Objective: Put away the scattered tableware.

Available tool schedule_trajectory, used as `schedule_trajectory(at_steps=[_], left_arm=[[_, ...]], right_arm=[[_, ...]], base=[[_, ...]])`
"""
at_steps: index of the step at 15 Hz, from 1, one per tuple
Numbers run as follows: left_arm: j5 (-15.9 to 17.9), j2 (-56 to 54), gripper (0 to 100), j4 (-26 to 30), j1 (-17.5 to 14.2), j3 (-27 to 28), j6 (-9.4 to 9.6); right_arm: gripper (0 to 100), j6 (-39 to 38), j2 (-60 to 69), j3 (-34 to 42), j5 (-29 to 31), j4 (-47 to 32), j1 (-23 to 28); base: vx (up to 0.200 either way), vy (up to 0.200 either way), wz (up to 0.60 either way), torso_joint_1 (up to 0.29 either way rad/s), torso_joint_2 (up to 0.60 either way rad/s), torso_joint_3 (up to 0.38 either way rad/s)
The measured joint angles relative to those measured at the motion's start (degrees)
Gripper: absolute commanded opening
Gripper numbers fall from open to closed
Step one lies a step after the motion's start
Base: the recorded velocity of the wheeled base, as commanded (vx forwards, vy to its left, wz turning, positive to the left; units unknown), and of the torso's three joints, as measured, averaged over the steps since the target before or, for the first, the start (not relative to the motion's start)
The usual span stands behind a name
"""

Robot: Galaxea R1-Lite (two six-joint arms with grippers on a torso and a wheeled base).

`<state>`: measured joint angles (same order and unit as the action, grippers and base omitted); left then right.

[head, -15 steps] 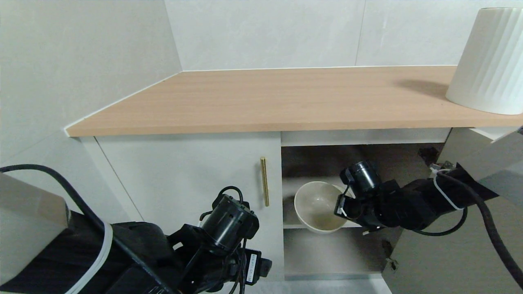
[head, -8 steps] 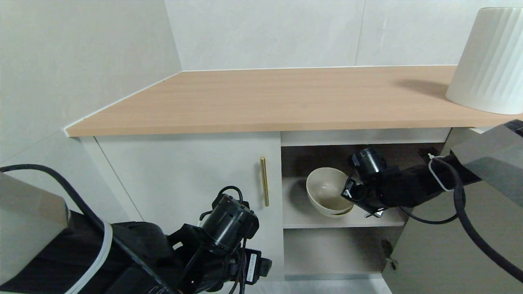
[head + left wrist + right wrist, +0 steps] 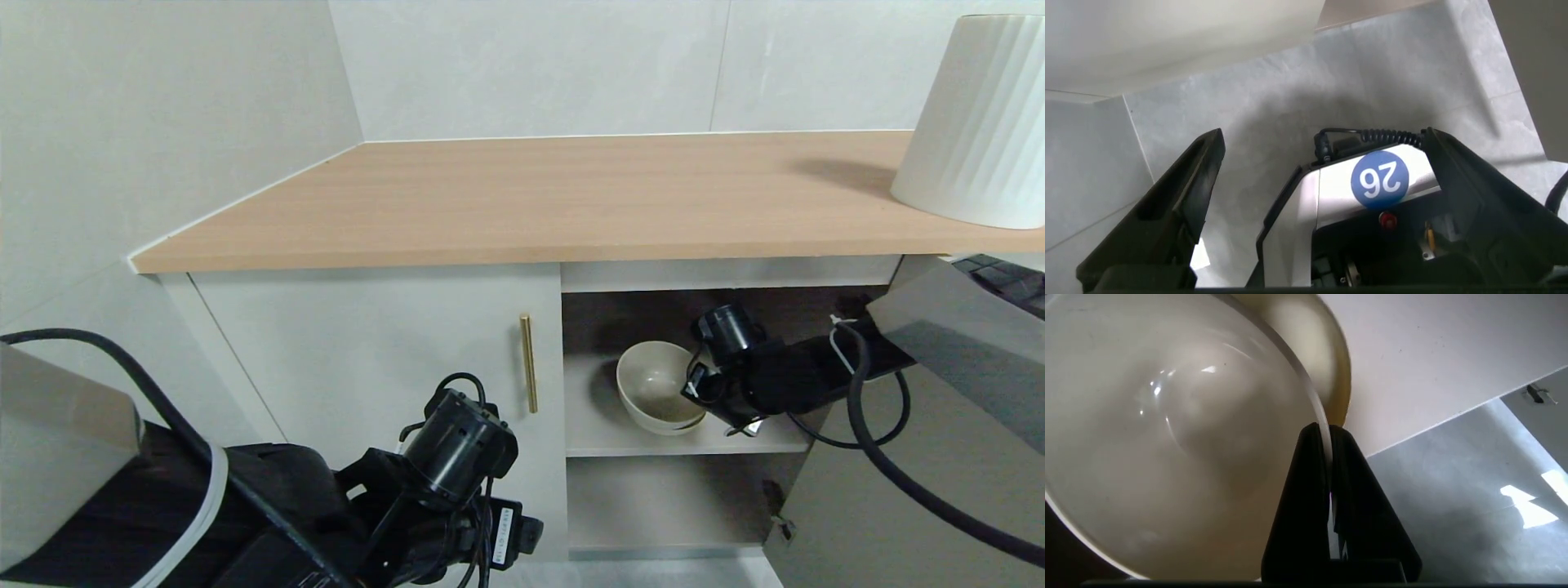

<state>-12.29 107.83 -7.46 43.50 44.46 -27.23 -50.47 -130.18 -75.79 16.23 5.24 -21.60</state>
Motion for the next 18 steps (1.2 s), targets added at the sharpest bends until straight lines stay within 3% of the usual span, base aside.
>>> schedule_trajectory(at_steps=[13, 14, 18], left_arm=[[0.0, 0.1, 100, 0.0, 0.0, 0.0, 0.0], [0.0, 0.1, 100, 0.0, 0.0, 0.0, 0.0], [0.0, 0.2, 100, 0.0, 0.0, 0.1, 0.02]], right_arm=[[0, 0.2, -3.0, -2.4, 0.4, 0.2, 1.3], [100, 0.2, -3.1, -2.5, 0.4, 0.2, 1.3], [100, 0.2, -3.3, -2.8, 0.4, 0.1, 1.3]], base=[[0.0, 0.0, 0.0, 0.0, 0.0, 0.0], [0.0, 0.0, 0.0, 0.0, 0.0, 0.0], [0.0, 0.0, 0.0, 0.0, 0.0, 0.0]])
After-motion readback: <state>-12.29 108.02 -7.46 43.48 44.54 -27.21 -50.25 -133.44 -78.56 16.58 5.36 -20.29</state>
